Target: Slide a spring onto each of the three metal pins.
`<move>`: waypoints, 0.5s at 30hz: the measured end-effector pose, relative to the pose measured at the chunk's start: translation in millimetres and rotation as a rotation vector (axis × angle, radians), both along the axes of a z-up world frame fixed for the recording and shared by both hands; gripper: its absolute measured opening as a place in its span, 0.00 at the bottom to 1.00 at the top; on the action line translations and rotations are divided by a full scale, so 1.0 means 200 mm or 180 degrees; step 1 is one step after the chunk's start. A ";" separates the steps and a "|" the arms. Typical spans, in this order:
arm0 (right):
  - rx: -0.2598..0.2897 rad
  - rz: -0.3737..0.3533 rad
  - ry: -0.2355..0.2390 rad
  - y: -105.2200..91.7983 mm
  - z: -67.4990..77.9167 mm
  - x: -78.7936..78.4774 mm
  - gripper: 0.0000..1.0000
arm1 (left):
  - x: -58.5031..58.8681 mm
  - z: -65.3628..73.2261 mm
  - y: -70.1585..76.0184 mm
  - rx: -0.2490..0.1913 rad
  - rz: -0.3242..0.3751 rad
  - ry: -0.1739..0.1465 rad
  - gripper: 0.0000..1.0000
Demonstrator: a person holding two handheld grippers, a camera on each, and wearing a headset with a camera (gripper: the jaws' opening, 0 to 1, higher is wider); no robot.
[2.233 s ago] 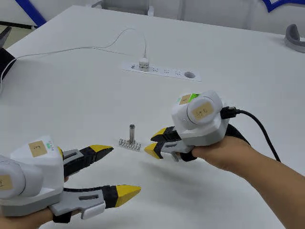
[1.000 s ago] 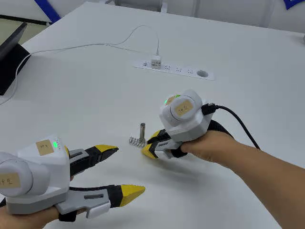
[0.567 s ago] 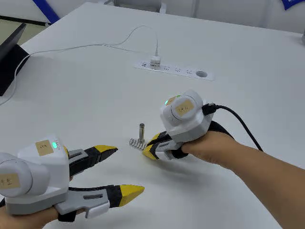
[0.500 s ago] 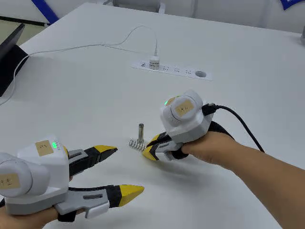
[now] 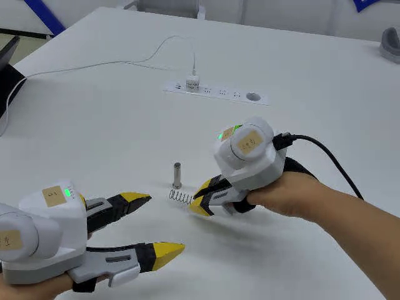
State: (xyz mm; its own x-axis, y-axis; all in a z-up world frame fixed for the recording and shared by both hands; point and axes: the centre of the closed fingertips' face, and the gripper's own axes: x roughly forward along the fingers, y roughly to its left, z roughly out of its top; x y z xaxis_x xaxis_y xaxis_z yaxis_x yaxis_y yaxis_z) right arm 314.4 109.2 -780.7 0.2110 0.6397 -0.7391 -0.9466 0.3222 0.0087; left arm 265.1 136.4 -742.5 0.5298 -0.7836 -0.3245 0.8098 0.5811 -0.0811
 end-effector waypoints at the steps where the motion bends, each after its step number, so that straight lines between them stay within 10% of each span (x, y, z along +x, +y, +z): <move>1: 0.0006 0.0013 -0.0001 0.00 0.01 -0.01 0.12 | 0.00 0.00 0.00 0.0001 -0.0006 -0.0001 0.60; 15: -0.0076 0.0300 -0.0087 -0.06 0.12 -0.16 0.12 | -0.01 0.01 -0.04 0.0030 -0.0093 -0.0064 0.55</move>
